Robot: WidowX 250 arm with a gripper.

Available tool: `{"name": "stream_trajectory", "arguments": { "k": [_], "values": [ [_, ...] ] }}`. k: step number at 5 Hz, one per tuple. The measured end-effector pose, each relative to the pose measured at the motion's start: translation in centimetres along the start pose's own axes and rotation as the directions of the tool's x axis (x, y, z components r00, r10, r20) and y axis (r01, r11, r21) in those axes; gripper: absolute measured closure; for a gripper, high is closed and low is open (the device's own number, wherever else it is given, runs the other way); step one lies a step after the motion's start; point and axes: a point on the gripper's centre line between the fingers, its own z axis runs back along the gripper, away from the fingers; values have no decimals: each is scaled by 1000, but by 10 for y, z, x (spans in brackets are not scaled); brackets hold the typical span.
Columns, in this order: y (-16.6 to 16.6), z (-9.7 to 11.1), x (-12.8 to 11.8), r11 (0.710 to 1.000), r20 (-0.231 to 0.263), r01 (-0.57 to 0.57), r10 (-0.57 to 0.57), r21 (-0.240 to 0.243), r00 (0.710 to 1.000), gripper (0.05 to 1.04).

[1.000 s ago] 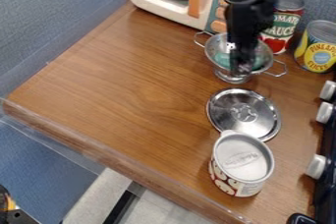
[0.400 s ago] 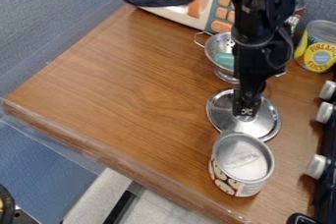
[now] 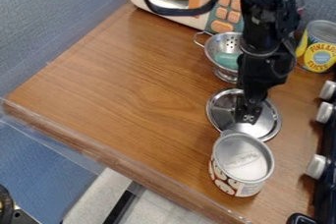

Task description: Move the silver object to the upper left side of the table

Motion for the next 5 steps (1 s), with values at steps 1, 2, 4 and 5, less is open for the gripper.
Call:
{"name": "stream_trajectory", "arguments": {
  "k": [1, 2, 4, 5],
  "values": [
    [0, -9, 2, 1000, -5, 10, -10, -23, 1000, 132],
    [0, -14, 7, 1000, 25, 12, -12, -22, 1000, 414],
    [-1, -17, 10, 999, 24, 42, -41, -30, 999, 914],
    [-1, -17, 8, 999, 16, 45, -45, -30, 999, 1019]
  ]
}}
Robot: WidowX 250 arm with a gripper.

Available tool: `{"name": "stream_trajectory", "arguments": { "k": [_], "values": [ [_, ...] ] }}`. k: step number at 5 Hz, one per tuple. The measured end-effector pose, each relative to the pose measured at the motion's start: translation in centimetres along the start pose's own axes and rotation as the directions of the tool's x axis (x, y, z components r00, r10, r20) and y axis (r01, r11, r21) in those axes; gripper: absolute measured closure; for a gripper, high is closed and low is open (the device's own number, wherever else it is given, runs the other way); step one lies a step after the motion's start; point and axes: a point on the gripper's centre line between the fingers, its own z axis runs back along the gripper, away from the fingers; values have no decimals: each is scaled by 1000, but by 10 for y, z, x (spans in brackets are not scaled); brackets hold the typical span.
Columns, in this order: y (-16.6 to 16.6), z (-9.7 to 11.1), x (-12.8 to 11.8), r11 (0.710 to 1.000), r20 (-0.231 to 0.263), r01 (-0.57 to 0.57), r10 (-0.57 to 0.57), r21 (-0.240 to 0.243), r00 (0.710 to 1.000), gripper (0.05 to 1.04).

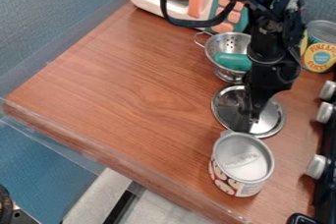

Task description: Move the silver object to the upper left side of the table

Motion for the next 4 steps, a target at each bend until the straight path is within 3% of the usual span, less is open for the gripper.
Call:
{"name": "stream_trajectory", "arguments": {
  "k": [2, 4],
  "values": [
    [-14, 13, 3, 1000, 51, 0, 2, -27, 999, 1032],
    [-11, 85, 27, 998, 231, -9, -6, 64, 973, 1032]
  ]
}}
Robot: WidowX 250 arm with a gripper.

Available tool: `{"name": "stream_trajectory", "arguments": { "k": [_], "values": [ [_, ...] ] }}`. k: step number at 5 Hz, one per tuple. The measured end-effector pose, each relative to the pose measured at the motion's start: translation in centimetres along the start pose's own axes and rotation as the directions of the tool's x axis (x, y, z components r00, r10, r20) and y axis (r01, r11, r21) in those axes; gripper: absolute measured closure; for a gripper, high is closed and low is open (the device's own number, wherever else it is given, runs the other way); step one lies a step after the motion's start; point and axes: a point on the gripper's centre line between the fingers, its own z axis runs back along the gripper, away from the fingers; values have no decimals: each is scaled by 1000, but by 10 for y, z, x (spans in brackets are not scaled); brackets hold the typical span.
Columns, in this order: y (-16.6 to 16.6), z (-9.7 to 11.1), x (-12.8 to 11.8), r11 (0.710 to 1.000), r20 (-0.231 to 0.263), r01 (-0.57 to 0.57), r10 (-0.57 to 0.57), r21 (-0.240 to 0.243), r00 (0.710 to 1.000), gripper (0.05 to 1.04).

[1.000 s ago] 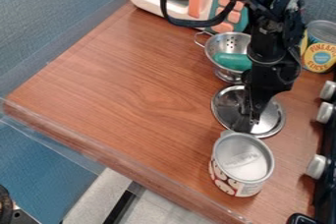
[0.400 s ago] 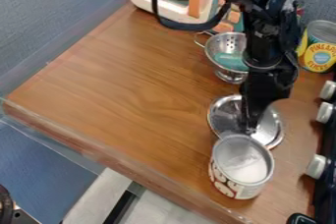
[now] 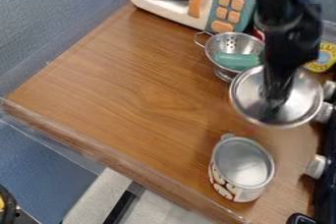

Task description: Move the silver object to the upper left side of the table

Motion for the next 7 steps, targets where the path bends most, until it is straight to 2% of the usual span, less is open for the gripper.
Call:
{"name": "stream_trajectory", "arguments": {
  "k": [1, 2, 3, 4, 5, 6, 7],
  "values": [
    [11, 21, -10, 996, 12, -65, 64, 58, 998, 1032],
    [38, 33, -55, 965, -80, -204, 219, 166, 972, 1032],
    [66, 37, -93, 905, -131, -337, 378, 259, 916, 1032],
    [94, 29, -147, 829, -200, -478, 541, 291, 817, 1032],
    [115, 20, -196, 778, -253, -557, 624, 291, 739, 1032],
    [135, 8, -240, 745, -310, -604, 667, 283, 678, 1032],
    [137, 0, -257, 738, -345, -612, 674, 284, 653, 1032]
  ]
}}
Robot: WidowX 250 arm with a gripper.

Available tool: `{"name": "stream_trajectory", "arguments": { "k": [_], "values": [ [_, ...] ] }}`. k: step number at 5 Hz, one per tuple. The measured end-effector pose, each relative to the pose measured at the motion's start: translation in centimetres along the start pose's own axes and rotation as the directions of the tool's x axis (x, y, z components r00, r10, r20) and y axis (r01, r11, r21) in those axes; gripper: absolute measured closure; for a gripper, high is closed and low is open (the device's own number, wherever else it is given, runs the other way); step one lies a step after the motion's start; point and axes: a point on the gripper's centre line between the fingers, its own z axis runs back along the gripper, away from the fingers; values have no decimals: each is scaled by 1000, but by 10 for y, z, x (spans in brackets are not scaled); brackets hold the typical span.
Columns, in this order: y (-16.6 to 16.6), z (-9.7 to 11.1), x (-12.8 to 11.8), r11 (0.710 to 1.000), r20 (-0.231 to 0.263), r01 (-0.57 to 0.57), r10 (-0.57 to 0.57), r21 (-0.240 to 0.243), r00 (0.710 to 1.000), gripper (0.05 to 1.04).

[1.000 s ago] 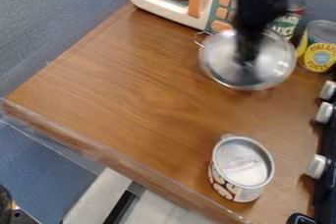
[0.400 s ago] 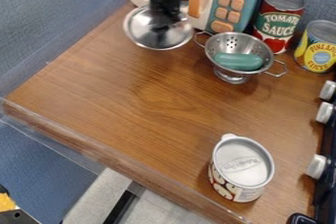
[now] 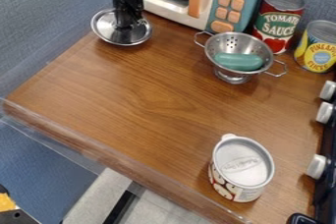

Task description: Move the silver object to the upper left side of the table

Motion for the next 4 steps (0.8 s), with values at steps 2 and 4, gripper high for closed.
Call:
{"name": "stream_trajectory", "arguments": {
  "k": [2, 4],
  "values": [
    [-11, -10, -4, 998, 3, 46, -46, -32, 999, 1032],
    [-17, -12, -8, 998, 3, 35, -35, -56, 999, 859]
  ]
}}
